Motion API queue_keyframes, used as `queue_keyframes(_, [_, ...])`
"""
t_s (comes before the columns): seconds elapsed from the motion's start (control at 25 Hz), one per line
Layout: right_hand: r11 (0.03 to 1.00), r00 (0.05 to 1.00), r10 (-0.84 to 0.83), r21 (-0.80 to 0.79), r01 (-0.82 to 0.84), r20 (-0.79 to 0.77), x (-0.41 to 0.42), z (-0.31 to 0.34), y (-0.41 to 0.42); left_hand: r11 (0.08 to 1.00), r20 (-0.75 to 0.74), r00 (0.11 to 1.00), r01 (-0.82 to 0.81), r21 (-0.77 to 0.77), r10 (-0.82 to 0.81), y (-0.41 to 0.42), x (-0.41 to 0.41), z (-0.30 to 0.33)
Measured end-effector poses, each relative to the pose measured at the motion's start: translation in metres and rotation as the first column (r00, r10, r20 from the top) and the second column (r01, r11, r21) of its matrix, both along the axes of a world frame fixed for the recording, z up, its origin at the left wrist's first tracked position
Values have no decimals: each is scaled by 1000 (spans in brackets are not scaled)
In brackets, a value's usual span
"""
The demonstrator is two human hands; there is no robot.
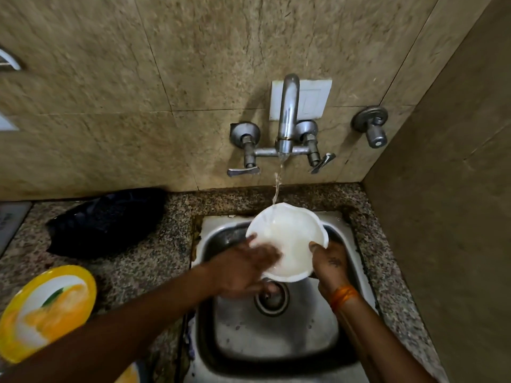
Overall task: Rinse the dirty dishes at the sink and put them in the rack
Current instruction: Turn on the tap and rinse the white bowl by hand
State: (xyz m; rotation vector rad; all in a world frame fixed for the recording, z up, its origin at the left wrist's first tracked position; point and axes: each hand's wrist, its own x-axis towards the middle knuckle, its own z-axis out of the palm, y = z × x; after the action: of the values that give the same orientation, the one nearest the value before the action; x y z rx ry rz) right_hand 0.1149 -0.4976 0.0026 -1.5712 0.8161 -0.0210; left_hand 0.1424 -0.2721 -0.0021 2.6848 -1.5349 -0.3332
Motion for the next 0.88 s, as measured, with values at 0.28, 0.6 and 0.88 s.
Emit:
queue_keyframes(0.28, [957,955,276,121,-263,-106,-14,-8,13,891,-108,888,-453,-33,448,-6,59,5])
queue_keyframes(0.6, [959,971,234,155,-238,42,4,11,-17,278,-976,-38,-955,99,215,-12,56,8])
queue_keyframes(0.88, [423,874,465,-833,-356,-138,35,4,-4,-67,-994,-95,-993,98,-49,-32,26,13])
